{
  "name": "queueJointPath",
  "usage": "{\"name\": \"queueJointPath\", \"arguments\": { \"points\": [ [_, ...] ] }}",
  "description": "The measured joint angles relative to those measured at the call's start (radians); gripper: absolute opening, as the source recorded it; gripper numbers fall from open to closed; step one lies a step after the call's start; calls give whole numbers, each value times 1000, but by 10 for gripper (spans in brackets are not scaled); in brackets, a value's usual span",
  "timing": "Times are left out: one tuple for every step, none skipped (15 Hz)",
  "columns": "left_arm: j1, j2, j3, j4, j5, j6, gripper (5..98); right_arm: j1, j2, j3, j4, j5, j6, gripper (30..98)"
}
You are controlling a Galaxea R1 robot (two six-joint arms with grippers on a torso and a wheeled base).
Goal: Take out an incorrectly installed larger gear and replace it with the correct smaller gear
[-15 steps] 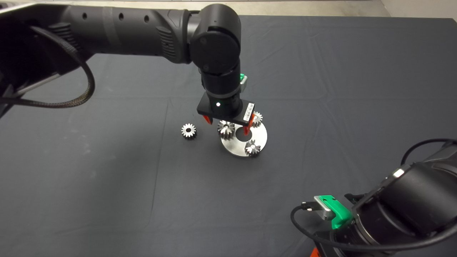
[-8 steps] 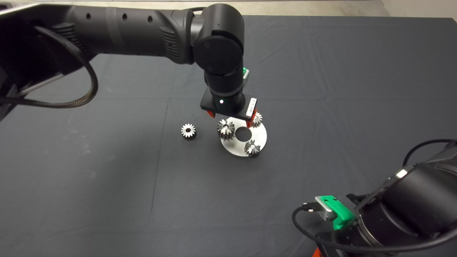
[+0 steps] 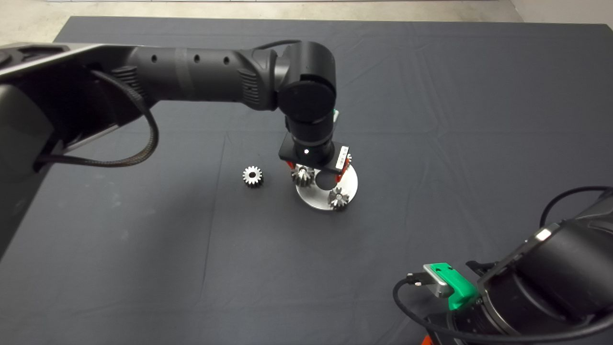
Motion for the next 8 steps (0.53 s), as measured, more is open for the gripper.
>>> {"name": "queueJointPath", "arguments": {
  "points": [
    [0, 0, -1, 0, 0, 0, 830, 0, 0, 1, 0, 0, 0, 584],
    [0, -1, -2, 6, 4, 0, 830, 0, 0, 4, 0, 0, 0, 584],
    [0, 0, -3, 20, 7, 0, 830, 0, 2, 7, 0, 0, 0, 584],
    [0, 3, -5, 38, 25, 0, 830, 0, 3, 7, 0, 1, 0, 584],
    [0, 9, -10, 50, 50, 1, 830, 0, 2, 7, 0, 0, 0, 584],
    [0, 16, -18, 52, 55, 8, 830, 0, 3, 8, 0, 0, 0, 584],
    [0, 16, -27, 52, 55, 22, 830, 0, 3, 9, 0, 0, 0, 584],
    [0, 17, -42, 51, 55, 35, 830, 0, 3, 11, 0, 0, 0, 584]
  ]
}}
